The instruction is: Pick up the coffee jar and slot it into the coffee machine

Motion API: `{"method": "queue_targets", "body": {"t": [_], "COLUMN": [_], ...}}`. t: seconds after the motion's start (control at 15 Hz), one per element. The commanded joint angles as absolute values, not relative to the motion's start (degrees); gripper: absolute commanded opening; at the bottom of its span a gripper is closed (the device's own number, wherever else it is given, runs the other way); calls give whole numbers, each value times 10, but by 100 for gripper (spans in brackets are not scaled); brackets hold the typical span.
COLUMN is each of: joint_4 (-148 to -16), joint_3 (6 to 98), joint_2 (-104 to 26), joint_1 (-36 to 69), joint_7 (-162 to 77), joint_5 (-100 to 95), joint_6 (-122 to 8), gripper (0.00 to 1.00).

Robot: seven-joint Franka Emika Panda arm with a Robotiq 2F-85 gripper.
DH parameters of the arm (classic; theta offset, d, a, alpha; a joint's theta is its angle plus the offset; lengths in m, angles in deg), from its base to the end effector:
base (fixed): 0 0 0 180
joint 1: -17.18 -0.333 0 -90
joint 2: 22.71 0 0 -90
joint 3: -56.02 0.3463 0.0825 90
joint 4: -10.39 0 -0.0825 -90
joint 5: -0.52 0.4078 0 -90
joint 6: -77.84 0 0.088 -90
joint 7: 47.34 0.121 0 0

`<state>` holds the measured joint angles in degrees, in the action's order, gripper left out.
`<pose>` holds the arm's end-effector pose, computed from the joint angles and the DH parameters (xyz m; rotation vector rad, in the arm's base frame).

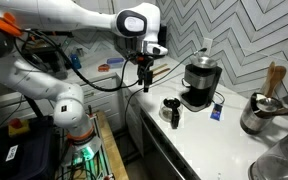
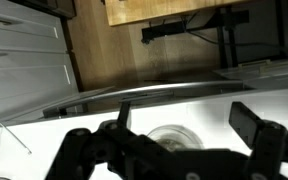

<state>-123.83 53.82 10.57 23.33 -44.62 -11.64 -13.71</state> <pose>0.3550 -0.0795 0.5396 2.9387 -0.2384 -0.2547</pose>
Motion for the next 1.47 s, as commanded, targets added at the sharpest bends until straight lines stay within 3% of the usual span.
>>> {"method": "queue_targets", "body": {"t": [0.0,0.8,1.4], "joint_4": [-1200,-1119,-1124], "joint_3": [487,395,412], "joint_2": [46,-78,-64], "joint_1": [257,356,348], "joint_7": [-419,-286,-310], "joint_5": [-82,-3,-28], "joint_6": [-193,-231,-221], "gripper": [100,100,100]}}
